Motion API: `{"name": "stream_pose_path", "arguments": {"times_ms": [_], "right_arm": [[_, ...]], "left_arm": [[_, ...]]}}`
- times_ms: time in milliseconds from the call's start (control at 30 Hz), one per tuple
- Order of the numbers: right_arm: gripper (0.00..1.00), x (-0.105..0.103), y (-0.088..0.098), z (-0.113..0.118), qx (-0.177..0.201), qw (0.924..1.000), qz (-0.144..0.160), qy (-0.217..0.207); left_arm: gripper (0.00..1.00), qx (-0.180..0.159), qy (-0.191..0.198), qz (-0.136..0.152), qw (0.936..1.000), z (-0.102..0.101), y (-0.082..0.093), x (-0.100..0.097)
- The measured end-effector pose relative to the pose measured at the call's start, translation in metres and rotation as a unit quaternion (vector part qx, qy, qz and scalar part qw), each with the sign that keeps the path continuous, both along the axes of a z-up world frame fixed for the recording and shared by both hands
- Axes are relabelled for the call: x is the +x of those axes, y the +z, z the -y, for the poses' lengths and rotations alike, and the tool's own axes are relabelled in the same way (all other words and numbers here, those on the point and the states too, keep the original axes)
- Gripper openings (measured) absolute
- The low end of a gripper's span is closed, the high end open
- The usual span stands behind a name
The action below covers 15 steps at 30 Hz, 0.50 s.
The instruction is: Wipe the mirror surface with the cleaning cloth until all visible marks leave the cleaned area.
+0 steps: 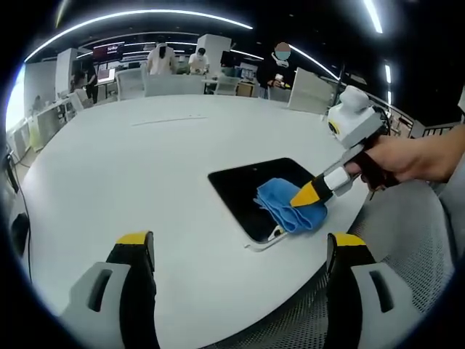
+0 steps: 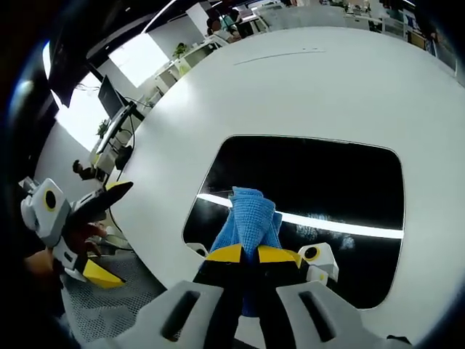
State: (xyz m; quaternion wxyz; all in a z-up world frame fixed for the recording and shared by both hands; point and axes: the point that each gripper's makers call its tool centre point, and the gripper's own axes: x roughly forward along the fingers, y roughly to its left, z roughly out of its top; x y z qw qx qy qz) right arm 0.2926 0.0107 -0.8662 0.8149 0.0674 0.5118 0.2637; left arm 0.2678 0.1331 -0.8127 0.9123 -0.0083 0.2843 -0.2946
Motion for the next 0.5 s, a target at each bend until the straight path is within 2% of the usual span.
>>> {"name": "stream_pose_path", "arguments": {"times_ms": [500], "right_arm": [[0.00,0.002,-0.001,-0.024,-0.002,1.0000,0.000,0.009]], "left_arm": [[0.99,0.008,-0.009,0.001,0.9999,0.002,-0.001,-0.002]]}}
